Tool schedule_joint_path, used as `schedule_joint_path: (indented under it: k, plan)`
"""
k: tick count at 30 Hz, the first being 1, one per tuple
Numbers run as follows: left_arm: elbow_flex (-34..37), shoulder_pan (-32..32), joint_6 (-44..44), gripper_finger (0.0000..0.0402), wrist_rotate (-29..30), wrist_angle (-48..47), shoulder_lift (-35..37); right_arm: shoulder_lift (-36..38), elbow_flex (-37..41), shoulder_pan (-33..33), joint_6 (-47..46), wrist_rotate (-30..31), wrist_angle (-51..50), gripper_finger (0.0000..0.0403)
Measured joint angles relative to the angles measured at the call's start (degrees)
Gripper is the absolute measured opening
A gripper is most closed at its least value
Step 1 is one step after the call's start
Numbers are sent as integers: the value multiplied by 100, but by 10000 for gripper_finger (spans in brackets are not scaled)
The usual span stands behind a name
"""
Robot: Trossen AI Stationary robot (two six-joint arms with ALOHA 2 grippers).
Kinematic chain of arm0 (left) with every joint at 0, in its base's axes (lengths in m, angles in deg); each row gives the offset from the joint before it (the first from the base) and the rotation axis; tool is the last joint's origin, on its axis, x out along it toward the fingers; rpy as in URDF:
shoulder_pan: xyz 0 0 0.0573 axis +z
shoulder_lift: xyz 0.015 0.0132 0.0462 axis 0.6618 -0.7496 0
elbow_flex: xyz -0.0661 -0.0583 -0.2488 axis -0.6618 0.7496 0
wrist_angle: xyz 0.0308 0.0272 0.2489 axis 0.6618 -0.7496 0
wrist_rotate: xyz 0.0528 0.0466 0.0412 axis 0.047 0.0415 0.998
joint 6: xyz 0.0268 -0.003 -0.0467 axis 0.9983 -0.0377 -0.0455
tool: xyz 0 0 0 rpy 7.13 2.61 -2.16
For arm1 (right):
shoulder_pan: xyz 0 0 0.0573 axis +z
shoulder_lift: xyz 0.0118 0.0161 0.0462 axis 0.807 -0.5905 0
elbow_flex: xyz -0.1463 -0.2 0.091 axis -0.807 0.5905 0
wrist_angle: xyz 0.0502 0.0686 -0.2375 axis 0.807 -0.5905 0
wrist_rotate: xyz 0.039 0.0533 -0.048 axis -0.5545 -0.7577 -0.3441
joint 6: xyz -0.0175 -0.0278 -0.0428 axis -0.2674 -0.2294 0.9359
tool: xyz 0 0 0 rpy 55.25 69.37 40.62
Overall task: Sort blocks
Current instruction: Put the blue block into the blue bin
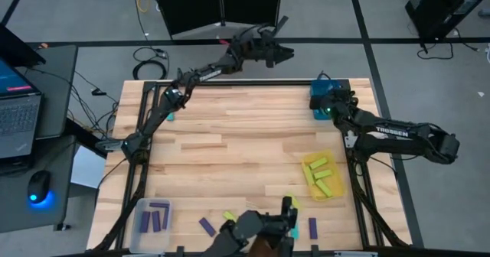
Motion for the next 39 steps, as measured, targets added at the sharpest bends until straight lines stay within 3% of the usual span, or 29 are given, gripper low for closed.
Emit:
schedule_joint_path:
  k: [4, 9, 13, 15, 23, 32, 39]
  plan:
    - [-2, 24, 892, 252, 43, -1071, 344, 4, 0, -9, 266, -140, 183, 263]
    - [-2, -144, 2754, 195, 936, -3601, 1011, 11, 0, -9, 499, -379, 507, 316]
    - [-9, -278, 4178, 157, 1880, -5627, 1601, 23, 0, 89, 1013, -914, 1100, 316]
    - [-9, -275, 4484, 146, 1985, -6291, 1818, 26, 0, 168, 1358, -1296, 1503, 310]
    - [-9, -284, 4763, 140, 2268, -7058, 2867, -33, -2, 882, 2107, -3843, 2781, 277]
    - [-14, -315, 4792, 140, 3345, -7844, 4257, -769, -550, 2899, 2572, -4200, 2623, 281]
    - [-4, -403, 4725, 140, 4052, -8841, 4991, -1683, -1707, 4570, 2549, -4247, 1519, 286]
